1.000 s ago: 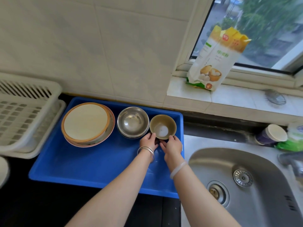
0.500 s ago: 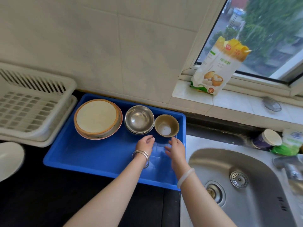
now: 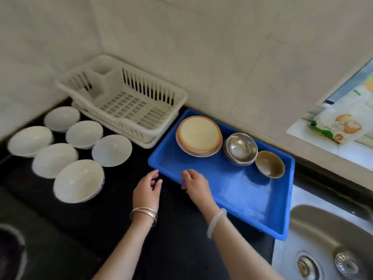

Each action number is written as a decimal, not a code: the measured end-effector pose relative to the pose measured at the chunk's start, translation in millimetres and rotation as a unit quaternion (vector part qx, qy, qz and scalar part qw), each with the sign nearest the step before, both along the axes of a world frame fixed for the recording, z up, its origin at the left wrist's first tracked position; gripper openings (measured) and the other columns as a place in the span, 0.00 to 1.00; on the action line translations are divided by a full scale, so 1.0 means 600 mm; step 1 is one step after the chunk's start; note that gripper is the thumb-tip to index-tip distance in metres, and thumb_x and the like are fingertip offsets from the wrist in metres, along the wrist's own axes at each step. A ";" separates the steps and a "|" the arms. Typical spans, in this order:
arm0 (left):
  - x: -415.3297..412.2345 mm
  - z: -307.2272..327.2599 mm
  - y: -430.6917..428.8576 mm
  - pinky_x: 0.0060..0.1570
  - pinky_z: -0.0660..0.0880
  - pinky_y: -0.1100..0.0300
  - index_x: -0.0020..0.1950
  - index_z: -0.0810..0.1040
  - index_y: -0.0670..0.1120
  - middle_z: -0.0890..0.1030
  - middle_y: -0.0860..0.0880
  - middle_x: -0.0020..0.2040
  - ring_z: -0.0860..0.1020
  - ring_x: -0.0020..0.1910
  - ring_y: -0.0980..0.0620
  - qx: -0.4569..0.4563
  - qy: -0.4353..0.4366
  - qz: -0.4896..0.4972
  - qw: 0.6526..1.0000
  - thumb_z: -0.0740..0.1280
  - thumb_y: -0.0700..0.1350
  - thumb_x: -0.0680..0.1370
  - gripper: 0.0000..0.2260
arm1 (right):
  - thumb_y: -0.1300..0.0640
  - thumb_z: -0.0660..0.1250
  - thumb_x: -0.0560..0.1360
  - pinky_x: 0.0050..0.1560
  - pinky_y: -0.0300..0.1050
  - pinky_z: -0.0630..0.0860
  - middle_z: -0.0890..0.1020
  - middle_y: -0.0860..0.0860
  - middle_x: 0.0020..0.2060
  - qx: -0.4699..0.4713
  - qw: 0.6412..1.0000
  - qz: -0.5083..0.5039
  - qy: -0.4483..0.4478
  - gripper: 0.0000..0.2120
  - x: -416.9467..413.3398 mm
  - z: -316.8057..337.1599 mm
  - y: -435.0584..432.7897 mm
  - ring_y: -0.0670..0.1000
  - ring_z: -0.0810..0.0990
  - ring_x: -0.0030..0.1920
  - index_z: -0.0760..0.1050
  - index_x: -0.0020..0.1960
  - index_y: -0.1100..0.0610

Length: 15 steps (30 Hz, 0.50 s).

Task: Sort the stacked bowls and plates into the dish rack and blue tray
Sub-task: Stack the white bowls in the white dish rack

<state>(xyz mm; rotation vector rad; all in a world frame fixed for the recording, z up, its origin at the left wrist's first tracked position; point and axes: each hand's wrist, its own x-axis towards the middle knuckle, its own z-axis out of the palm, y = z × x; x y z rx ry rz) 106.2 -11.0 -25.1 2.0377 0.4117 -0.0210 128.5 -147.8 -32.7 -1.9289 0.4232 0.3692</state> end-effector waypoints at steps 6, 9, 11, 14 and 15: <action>-0.021 -0.025 0.181 0.65 0.68 0.50 0.63 0.74 0.40 0.76 0.40 0.62 0.73 0.63 0.42 0.119 -0.003 0.147 0.982 0.66 0.37 0.75 0.17 | 0.52 0.56 0.79 0.58 0.56 0.75 0.81 0.59 0.53 -0.052 0.986 0.155 0.015 0.17 0.067 -0.019 0.182 0.59 0.79 0.53 0.76 0.57 0.61; -0.020 -0.040 0.252 0.68 0.62 0.47 0.64 0.74 0.42 0.70 0.39 0.68 0.67 0.68 0.39 0.164 0.025 0.215 0.962 0.67 0.36 0.73 0.19 | 0.51 0.57 0.79 0.59 0.51 0.74 0.79 0.58 0.57 -0.094 0.977 0.188 0.022 0.18 0.109 -0.030 0.240 0.59 0.78 0.56 0.74 0.63 0.60; -0.020 -0.049 0.287 0.70 0.59 0.48 0.65 0.73 0.44 0.65 0.40 0.71 0.63 0.70 0.40 0.146 0.036 0.257 0.955 0.66 0.36 0.73 0.20 | 0.51 0.57 0.79 0.53 0.49 0.74 0.79 0.57 0.48 -0.110 0.976 0.188 0.024 0.15 0.133 -0.039 0.265 0.58 0.78 0.50 0.75 0.55 0.61; -0.021 -0.063 0.326 0.71 0.60 0.50 0.69 0.68 0.44 0.65 0.41 0.71 0.64 0.71 0.43 0.079 0.046 0.268 0.959 0.65 0.35 0.74 0.24 | 0.53 0.58 0.78 0.55 0.56 0.78 0.79 0.58 0.49 -0.084 0.986 0.133 0.053 0.14 0.156 -0.054 0.289 0.58 0.80 0.50 0.73 0.57 0.61; -0.021 -0.067 0.334 0.70 0.62 0.50 0.70 0.67 0.45 0.68 0.41 0.70 0.66 0.69 0.43 0.048 0.045 0.270 0.961 0.65 0.36 0.74 0.25 | 0.54 0.59 0.78 0.54 0.57 0.79 0.79 0.59 0.52 -0.071 0.989 0.109 0.067 0.15 0.159 -0.059 0.294 0.59 0.80 0.52 0.72 0.60 0.61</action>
